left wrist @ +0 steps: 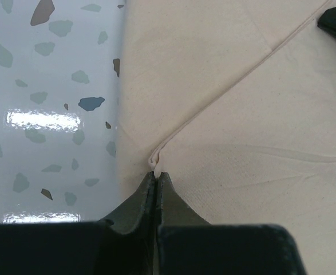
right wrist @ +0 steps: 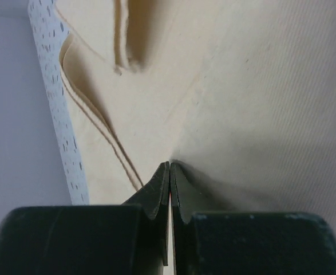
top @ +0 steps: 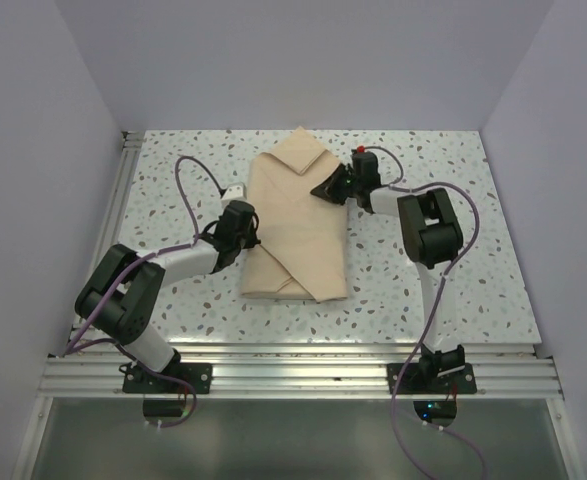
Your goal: Prepare the surgical pack
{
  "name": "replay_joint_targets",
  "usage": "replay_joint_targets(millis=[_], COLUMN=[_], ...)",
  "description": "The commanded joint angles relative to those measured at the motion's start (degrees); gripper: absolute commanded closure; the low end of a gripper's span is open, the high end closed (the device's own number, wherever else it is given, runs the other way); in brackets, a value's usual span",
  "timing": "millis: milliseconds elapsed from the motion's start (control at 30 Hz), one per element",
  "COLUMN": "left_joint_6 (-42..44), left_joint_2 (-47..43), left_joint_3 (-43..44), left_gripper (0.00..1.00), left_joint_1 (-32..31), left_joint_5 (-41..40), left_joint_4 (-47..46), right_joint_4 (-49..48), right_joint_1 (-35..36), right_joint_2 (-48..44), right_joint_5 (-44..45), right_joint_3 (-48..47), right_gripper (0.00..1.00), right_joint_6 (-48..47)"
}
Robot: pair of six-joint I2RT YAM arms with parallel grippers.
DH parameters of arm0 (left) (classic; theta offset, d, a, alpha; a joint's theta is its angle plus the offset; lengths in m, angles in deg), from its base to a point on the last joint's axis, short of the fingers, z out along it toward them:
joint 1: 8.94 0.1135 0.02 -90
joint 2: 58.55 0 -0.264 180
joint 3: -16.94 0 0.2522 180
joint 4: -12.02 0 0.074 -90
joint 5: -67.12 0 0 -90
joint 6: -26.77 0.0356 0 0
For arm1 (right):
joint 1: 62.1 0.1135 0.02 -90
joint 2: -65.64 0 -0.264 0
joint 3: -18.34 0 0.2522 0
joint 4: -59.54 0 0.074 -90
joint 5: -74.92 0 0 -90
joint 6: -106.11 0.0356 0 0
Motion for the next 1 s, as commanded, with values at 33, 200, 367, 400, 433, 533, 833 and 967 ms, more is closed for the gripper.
replay_joint_targets(millis=[33,200,367,400,433,533,833,967], left_joint_6=[1.7,2.0,2.1,2.1,2.2,2.2,2.0,1.9], left_joint_2=[-0.4,-0.4,-0.5,-0.5,-0.4,-0.4,0.1,-0.6], left_joint_3=[1.9,2.3,1.9,1.8,1.7,1.3,0.8,0.4], left_gripper=[1.00,1.00,1.00,1.00,1.00,1.00,1.00,0.99], left_joint_1=[-0.7,-0.7,-0.8,-0.7,-0.7,-0.8,-0.8,-0.7], left_joint_5=[0.2,0.1,0.2,-0.1,-0.3,-0.4,-0.6,-1.7], left_joint_4=[1.8,2.0,2.0,1.9,1.9,1.6,1.5,2.0], right_joint_4=[-3.3,-4.3,-3.2,-2.2,-1.6,-0.2,-4.9,-3.6], right_joint_1=[-0.3,-0.2,0.4,0.6,1.3,2.7,4.3,3.8], right_joint_2=[3.9,8.7,12.8,13.9,16.1,20.6,26.4,22.1], right_joint_5=[5.4,10.1,13.7,13.9,14.1,14.7,17.2,20.5], right_joint_3=[-6.2,-11.0,-17.9,-19.9,-22.0,-31.4,-49.9,-50.7], right_gripper=[1.00,1.00,1.00,1.00,1.00,1.00,1.00,0.83], right_joint_6=[6.3,8.9,10.5,10.3,10.3,11.2,15.9,12.3])
